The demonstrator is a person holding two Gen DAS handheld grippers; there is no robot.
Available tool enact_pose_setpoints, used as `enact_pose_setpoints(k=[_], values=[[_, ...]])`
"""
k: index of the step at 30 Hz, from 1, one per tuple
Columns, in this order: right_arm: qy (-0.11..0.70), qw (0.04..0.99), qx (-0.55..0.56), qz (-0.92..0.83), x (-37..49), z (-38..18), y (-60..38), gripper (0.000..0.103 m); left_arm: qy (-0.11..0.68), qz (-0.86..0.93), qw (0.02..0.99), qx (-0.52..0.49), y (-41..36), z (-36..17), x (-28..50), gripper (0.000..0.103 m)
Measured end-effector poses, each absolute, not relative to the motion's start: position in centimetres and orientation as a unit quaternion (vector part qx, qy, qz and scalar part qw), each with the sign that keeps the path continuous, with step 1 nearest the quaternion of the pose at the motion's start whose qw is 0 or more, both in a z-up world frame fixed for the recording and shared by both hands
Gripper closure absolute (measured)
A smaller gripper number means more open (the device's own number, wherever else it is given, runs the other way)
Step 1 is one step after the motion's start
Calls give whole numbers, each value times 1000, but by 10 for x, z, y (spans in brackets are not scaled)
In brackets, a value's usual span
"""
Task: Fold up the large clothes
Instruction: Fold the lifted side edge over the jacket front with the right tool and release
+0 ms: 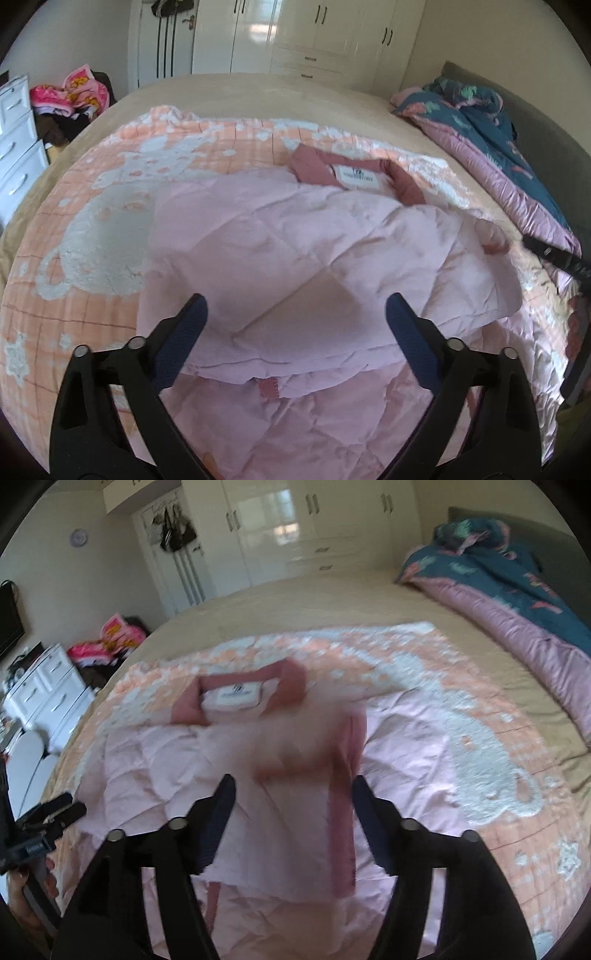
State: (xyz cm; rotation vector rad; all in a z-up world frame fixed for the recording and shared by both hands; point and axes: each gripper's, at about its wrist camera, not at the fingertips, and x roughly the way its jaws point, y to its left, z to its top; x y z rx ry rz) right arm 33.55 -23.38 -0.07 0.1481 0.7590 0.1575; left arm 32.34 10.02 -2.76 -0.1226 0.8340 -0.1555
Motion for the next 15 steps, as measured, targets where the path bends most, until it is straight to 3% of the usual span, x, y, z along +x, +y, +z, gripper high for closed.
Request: enact_pose_setpoints(k=[9,12,15], values=[[362,922,17,134,332,7,-193,34,451,-79,882,-114,112,-64,334,16],[366,918,-1,155,334,3,-173,25,452,-78,880,-120,112,-72,334,16],[376,909,-25,176,340,-7,-151,25,454,-77,880,-120,111,-76,334,16]])
